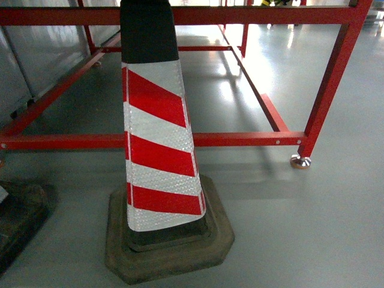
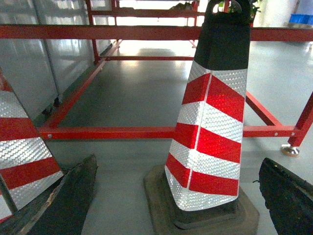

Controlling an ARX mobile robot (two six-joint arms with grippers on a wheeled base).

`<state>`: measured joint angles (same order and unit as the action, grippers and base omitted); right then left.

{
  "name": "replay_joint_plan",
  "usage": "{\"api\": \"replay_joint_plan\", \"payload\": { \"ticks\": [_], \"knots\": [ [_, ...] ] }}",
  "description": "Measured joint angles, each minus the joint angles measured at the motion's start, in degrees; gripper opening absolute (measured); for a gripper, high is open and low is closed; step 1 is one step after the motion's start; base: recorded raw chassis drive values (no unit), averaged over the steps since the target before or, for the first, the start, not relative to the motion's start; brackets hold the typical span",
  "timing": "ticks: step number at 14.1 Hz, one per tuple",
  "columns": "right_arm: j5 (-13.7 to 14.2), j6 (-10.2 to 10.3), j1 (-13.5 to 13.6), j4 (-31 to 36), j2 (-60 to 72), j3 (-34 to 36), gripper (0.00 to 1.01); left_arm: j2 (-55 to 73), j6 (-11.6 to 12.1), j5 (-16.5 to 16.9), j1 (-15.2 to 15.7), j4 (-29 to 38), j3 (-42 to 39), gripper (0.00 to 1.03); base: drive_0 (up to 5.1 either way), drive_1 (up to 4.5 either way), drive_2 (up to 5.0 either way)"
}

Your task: Pick blue part to blue bin on bottom shelf

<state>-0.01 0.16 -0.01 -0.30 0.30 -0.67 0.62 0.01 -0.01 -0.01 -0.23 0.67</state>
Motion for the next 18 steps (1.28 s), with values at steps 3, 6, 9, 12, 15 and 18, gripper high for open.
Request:
{"api": "replay_joint_plan", "payload": {
  "ticks": [3,6,9,12,15,18],
  "knots": [
    [0.0,0.0,0.0,0.0,0.0,0.0,0.98,0.0,0.0,0.0,0.0,0.0,0.0,0.98,0.0,0.0,0.0],
    [0.0,0.0,0.0,-0.11,0.0,0.0,0.98,0.0,0.0,0.0,0.0,-0.22,0.0,0.98,0.0,0.0,0.0],
    [0.0,0.0,0.0,-0.04,0.0,0.0,0.98,0.0,0.0,0.02,0.0,-0.2,0.0,0.98,0.0,0.0,0.0],
    [0.0,0.0,0.0,-0.07,0.0,0.0,0.98,0.0,0.02,-0.11,0.0,-0.07,0.0,0.98,0.0,0.0,0.0],
    [0.07,0.04,0.0,0.02,0.0,0.0,0.98,0.0,0.0,0.07,0.0,-0.07,0.0,0.98,0.0,0.0,0.0],
    [-0.02,0.0,0.0,-0.04,0.0,0.0,0.98,0.0,-0.02,-0.04,0.0,-0.04,0.0,0.98,0.0,0.0,0.0]
  ]
}}
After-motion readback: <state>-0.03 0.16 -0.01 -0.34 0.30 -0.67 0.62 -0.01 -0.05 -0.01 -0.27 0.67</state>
